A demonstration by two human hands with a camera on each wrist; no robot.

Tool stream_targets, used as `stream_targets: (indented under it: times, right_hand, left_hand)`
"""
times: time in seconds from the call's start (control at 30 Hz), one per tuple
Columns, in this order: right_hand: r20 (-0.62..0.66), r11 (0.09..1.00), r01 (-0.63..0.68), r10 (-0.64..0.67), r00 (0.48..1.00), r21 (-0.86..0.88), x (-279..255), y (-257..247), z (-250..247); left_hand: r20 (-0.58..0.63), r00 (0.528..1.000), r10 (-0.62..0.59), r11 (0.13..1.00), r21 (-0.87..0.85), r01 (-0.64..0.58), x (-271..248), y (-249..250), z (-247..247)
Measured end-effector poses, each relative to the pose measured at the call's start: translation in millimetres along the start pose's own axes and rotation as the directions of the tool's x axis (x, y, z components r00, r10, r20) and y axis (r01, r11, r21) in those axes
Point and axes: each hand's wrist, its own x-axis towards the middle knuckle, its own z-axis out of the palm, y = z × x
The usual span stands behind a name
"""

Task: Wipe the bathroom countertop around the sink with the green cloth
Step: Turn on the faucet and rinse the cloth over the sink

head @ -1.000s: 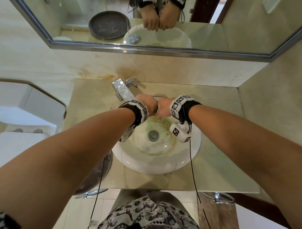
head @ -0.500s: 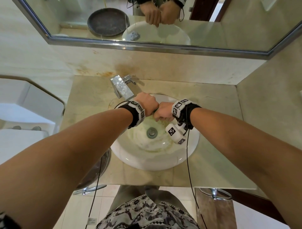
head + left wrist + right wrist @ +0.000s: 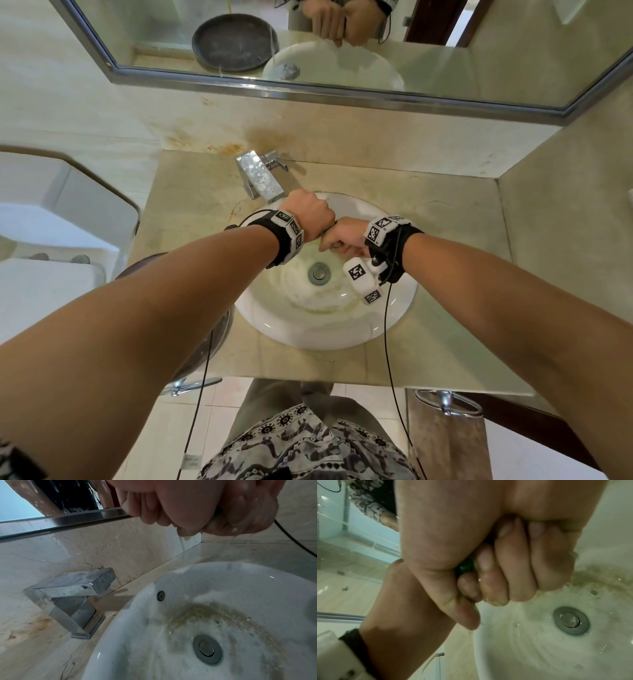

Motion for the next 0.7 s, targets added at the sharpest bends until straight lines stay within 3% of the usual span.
stream_targets:
  times: [0.13, 0.3, 0.7]
  right_hand:
    - [0.006, 0.998, 0.011, -0.011, 1.0, 0.058, 2.4, 5.0, 5.7]
    - [-0.078, 0.999, -0.009, 0.012, 0.997, 0.038, -2.6, 4.6, 6.8]
    - [-0.203, 0.983, 0.036, -0.073, 0.976, -0.178, -5.9, -1.9, 9.3]
  left_hand:
    - [-0.02, 1.0, 0.004, 1.0, 0.005, -0.004, -1.3, 4.3, 1.6]
    - [-0.034, 0.999, -0.006, 1.0, 0.008, 0.006, -2.3, 7.3, 2.5]
    - [0.082, 0.991, -0.109, 0.994, -0.015, 0.11, -3.0, 6.1, 4.9]
